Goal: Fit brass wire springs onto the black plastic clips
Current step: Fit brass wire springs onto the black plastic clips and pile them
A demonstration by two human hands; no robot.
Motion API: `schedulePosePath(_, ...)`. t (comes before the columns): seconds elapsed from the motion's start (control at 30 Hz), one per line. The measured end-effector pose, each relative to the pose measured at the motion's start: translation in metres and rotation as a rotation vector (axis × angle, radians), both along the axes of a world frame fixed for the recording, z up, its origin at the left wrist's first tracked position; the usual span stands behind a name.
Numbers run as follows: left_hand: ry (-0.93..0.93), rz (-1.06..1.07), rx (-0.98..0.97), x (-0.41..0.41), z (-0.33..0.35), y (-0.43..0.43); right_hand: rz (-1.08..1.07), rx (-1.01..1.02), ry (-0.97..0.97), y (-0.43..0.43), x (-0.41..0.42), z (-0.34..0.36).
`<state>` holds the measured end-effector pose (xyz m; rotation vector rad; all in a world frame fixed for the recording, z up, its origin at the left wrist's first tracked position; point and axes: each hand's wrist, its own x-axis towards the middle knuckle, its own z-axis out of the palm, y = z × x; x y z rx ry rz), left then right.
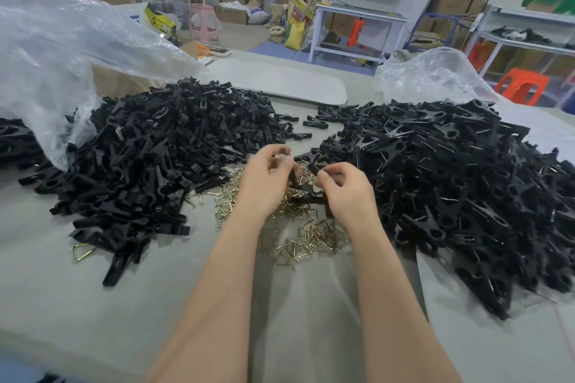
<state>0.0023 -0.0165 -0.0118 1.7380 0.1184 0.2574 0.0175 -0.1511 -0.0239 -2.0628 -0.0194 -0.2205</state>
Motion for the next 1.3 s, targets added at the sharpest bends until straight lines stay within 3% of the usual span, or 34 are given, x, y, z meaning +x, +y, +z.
schedulePosePath(0.17,0.016,-0.009,-0.084,0.001,-0.002,-0.001,-0.024,0.084,-0.09,-0.001,-0.002,0.005)
schedulePosePath(0.37,0.008,0.047,-0.066,0.004,-0.002,-0.001,0.062,0.108,-0.022,0.005,-0.003,0.005)
schedulePosePath(0.53,0.021,0.049,-0.323,0.005,-0.004,-0.003,-0.005,0.11,-0.096,0.008,-0.006,0.007)
schedulePosePath(0.67,0.016,-0.038,-0.443,0.005,-0.005,-0.005,-0.022,0.344,-0.129,0.012,-0.008,0.015)
schedulePosePath(0.77,-0.006,-0.136,-0.393,0.004,-0.005,-0.009,0.017,0.322,-0.095,0.018,-0.009,0.016)
schedulePosePath(0.9,-0.01,-0.088,-0.284,0.003,-0.006,-0.009,-0.002,0.351,-0.103,0.019,-0.01,0.014)
schedulePosePath(1.13,-0.045,-0.039,-0.112,0.002,-0.004,-0.007,0.091,0.114,-0.141,0.023,-0.011,0.014)
schedulePosePath(1.3,-0.035,-0.054,-0.159,0.002,-0.004,-0.007,-0.013,0.282,-0.184,0.019,-0.011,0.013)
